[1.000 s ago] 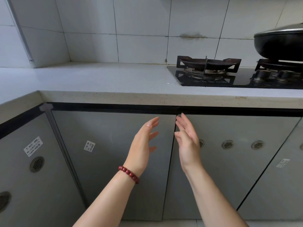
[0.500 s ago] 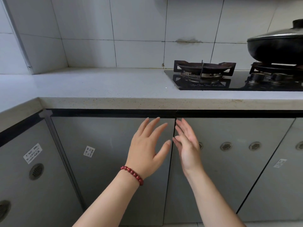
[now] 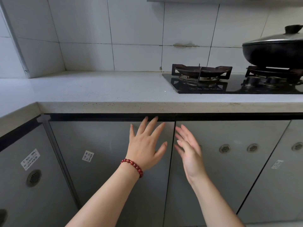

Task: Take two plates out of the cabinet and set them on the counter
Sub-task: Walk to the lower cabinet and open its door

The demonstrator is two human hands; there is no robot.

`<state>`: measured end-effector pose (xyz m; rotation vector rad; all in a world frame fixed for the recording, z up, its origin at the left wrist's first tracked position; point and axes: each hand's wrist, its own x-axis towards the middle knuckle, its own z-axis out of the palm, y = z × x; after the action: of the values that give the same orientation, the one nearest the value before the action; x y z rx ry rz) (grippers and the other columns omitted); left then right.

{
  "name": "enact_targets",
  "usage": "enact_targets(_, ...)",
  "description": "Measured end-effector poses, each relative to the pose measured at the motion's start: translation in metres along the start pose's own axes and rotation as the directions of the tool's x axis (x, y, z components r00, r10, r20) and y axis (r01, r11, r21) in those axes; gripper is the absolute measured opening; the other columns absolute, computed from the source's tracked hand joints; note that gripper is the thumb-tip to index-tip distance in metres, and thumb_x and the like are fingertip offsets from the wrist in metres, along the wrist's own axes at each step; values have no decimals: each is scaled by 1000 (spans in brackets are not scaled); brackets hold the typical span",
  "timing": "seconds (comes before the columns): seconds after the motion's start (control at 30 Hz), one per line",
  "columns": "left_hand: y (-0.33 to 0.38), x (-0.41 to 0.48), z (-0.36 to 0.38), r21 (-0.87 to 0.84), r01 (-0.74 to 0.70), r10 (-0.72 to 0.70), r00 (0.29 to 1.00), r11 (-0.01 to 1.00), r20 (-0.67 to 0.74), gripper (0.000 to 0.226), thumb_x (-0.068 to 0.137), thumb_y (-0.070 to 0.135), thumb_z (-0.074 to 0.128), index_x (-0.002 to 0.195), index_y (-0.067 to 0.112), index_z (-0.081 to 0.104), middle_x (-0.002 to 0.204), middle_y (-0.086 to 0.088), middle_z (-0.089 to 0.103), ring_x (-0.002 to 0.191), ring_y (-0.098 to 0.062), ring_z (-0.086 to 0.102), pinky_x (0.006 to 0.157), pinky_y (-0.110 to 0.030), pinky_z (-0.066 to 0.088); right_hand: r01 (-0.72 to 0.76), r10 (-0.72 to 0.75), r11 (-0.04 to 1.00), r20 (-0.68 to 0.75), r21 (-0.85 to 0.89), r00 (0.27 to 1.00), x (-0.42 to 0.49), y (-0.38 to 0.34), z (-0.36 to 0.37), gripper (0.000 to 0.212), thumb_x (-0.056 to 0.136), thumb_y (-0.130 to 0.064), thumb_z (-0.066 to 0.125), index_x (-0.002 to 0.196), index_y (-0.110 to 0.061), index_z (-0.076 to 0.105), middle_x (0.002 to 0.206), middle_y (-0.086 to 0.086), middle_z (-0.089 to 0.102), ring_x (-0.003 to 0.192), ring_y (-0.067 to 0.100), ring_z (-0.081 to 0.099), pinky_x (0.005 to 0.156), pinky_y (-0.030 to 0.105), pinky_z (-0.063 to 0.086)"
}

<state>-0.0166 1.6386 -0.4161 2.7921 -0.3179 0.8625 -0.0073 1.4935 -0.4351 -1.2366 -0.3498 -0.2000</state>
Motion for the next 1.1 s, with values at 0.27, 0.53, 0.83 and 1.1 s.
enact_targets(0.27,2,-2,2,-53,2,-2,1000,999,1,61,85,56,32,141,34,31,154,4,25,144,-24,9,109,-62,7,-1,0,1000,-65,-9,998,0,-3,9,43,93,-1,39,120,-32,49,124,-14,56,118,-2,51,100,25,41)
enact_targets(0.53,11,-5,8,-77,54,-58,997,996,-53,60,83,54,37,141,40,27,151,5,28,144,-23,9,107,-64,12,29,-28,999,-20,20,999,8,7,-2,43,92,1,40,118,-32,51,122,-14,59,115,-3,55,97,23,44)
enact_targets(0.83,41,-3,10,-111,224,-236,964,968,-119,63,77,47,47,136,42,27,145,9,33,143,-18,10,105,-65,15,-7,-11,995,186,96,982,18,12,-29,42,79,-18,49,115,-39,55,116,-25,63,118,-2,53,96,21,44)
enact_targets(1.1,75,-16,-3,-107,348,-361,921,931,-148,59,74,40,54,130,33,36,141,8,37,141,-17,18,106,-66,14,-150,83,975,356,166,931,19,-9,-39,47,92,1,41,127,-28,47,131,-5,55,122,0,49,104,25,38)
